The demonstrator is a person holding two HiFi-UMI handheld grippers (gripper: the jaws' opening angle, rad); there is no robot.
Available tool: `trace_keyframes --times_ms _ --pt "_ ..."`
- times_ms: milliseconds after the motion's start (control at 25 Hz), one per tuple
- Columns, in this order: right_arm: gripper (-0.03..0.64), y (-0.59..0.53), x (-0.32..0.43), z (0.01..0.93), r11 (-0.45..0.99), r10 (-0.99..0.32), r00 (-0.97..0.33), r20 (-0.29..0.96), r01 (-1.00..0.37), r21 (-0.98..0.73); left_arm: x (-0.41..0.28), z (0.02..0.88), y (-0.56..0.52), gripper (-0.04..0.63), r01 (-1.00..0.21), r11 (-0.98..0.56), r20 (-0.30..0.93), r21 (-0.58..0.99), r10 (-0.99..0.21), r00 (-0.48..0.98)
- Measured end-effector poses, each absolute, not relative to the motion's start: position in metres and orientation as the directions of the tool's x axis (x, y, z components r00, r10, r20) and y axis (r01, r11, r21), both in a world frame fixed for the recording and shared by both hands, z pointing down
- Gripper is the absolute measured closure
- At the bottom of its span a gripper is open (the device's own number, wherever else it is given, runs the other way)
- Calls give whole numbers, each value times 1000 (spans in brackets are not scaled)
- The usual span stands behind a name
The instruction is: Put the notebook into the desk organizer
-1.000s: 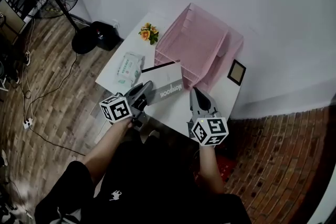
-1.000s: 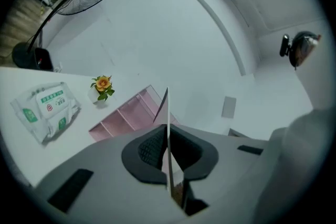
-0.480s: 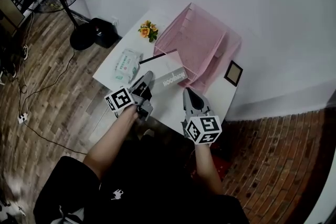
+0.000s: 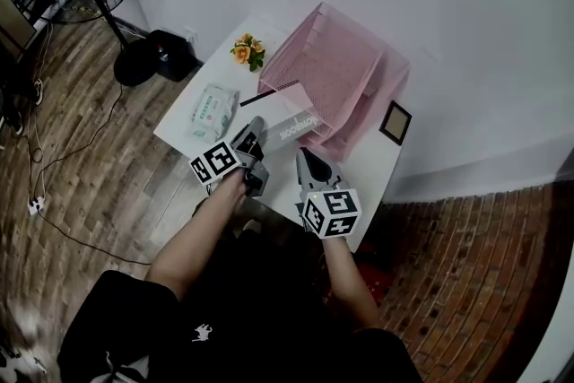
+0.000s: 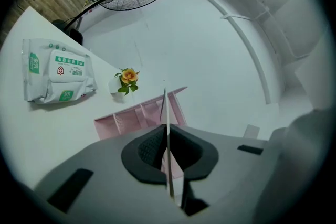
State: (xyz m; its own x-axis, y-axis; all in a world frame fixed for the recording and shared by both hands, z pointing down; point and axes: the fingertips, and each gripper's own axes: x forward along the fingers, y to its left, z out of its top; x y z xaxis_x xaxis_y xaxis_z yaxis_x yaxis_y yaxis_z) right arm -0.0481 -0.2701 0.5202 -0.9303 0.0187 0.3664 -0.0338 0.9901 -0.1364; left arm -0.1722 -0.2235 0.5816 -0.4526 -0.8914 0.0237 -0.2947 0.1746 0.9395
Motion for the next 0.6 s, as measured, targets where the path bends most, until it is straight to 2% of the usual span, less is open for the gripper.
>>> trace_keyframes --times_ms 480,520,600 --pt "615 -279 -51 531 984 -3 -916 400 -74 -162 -187 608 -263 584 -206 276 135 939 -844 -519" --pt "615 -281 -50 531 983 -6 -916 401 -79 -164 -186 610 -266 575 -211 289 147 934 -847 -510" --pt "615 -286 -50 532 982 -12 -917 399 -87 -170 -184 613 -271 494 -225 302 163 926 -860 -484"
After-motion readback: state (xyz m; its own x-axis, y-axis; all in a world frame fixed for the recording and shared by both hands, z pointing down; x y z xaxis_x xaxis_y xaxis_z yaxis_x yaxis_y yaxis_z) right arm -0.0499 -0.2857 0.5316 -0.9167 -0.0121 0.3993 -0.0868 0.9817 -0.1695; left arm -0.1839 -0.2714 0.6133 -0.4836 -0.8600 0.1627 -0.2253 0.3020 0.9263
